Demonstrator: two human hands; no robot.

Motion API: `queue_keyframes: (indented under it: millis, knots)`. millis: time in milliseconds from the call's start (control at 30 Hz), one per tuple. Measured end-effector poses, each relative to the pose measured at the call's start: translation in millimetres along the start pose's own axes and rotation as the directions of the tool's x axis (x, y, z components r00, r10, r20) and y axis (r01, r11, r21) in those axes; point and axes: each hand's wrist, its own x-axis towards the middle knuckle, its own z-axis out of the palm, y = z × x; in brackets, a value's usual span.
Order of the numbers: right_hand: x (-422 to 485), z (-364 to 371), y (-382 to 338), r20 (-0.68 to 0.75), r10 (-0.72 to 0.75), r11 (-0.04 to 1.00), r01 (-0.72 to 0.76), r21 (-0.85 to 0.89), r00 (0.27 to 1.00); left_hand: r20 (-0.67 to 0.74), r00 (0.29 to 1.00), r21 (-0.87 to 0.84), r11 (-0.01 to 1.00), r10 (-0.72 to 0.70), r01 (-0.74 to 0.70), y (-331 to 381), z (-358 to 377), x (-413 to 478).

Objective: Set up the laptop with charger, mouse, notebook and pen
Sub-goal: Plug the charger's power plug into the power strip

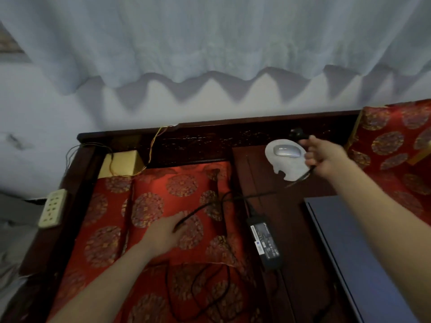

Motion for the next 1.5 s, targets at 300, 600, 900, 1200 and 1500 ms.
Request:
queue_keyframes:
  millis: [300, 600, 900, 1200, 1500]
  knots:
    - [-107.7, 56.3, 67.8, 0.201, -0.275, 0.808, 0.339, -0.482, 0.94, 0.148, 0.963, -0.835, 0.493, -0.225, 0.244, -62.4, -67.2, -121.8]
    - [-240.6, 172.2, 226.1, 0.298, -0.434, 0.596, 0.519, -0.612, 0.85, -0.159, 0.817, -0.913, 0.398, -0.554, 0.093, -185.9, -140.4, -258.9]
    - [-319.3, 243.3, 278.2, 0.362, -0.476, 0.435, 0.572, -0.695, 0.801, -0.136, 0.852, -0.862, 0.484, -0.506, 0.15, -234.7, -142.6, -306.5]
    - [-360.7, 340.4, 315.0, 0.347, -0.449, 0.508, 0.555, -0.659, 0.824, -0.127, 0.92, -0.671, 0.715, -0.371, 0.196, -278.1, -156.6, -311.9]
    - [-352.8, 482.5, 377.3, 0.473, -0.463, 0.003, 0.535, -0.845, 0.749, 0.001, 0.967, -0.72, 0.671, -0.254, 0.177, -406.4, -181.8, -263.9]
